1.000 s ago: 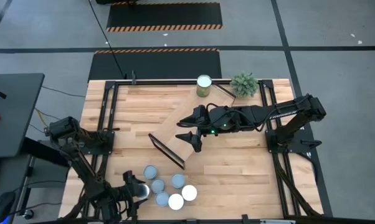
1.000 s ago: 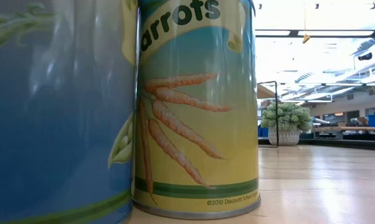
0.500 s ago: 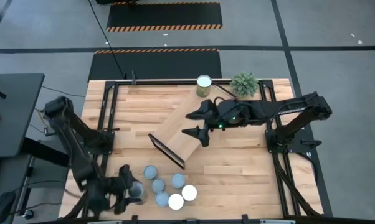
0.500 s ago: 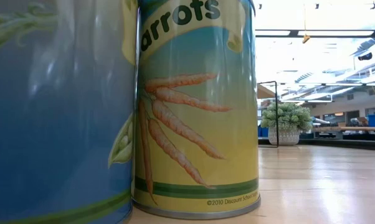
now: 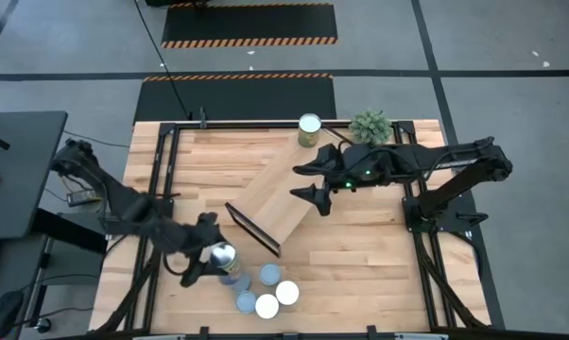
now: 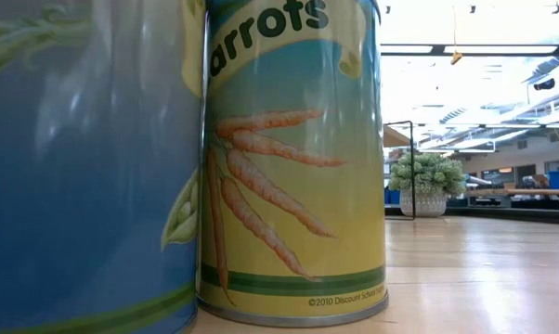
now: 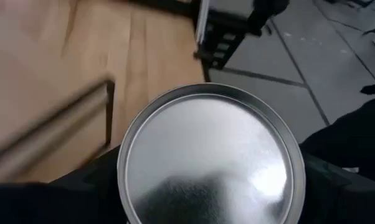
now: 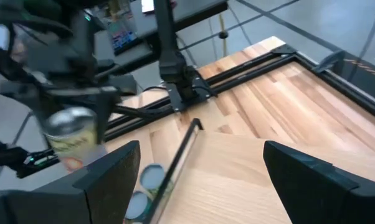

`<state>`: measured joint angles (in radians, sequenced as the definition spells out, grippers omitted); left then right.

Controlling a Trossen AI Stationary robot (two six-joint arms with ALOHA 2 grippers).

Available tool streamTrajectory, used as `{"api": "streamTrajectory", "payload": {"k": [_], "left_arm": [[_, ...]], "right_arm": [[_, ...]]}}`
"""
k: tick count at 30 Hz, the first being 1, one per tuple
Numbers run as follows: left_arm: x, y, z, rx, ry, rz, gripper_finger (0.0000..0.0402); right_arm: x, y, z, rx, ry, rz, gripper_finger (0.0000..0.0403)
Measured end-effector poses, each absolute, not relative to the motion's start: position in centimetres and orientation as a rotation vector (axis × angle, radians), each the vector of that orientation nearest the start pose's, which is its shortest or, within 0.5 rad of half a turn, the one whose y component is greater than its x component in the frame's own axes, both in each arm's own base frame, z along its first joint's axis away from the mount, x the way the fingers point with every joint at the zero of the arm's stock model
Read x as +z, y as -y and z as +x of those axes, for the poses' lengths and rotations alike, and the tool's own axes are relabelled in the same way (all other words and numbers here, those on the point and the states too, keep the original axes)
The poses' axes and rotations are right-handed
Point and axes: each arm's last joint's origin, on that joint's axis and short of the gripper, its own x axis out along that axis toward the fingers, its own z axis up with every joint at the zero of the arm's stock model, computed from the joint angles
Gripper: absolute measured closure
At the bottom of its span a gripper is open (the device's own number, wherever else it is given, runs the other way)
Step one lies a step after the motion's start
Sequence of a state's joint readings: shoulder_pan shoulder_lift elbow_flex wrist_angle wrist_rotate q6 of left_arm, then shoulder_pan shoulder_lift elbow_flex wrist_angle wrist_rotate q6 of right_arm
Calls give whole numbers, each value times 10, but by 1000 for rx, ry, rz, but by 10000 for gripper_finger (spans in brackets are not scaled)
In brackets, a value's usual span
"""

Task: Pick and place cans onto a shelf
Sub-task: Put the canned peaches on the shelf

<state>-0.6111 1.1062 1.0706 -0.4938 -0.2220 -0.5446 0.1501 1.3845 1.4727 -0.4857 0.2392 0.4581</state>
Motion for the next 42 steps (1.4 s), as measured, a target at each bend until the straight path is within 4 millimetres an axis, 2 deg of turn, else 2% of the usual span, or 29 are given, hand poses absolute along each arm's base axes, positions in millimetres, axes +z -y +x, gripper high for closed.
{"api": "streamTrajectory", "payload": {"k": [7,13,19,27,31,37,42], "left_arm": [[373,90,212,-212,-490,-207,91],[373,53,228,-159,-487,-178,91],[370,28,244,-118,-464,-184,91],[376,0,272,-45,-454,-136,91],[373,-7,284,-53,-473,-64,91],[368,-12,293,-72,-475,66,90],[364,-19,297,-58,-488,81,90]], "right_arm": [[411,-38,276,-258,-393,382,55],[401,-40,265,-295,-421,354,55],[385,-36,258,-308,-422,306,55],[367,-38,275,-280,-430,132,55],[366,-38,284,-276,-393,125,47],[360,-36,292,-272,-405,167,7],[347,-37,306,-270,-431,157,9]]}}
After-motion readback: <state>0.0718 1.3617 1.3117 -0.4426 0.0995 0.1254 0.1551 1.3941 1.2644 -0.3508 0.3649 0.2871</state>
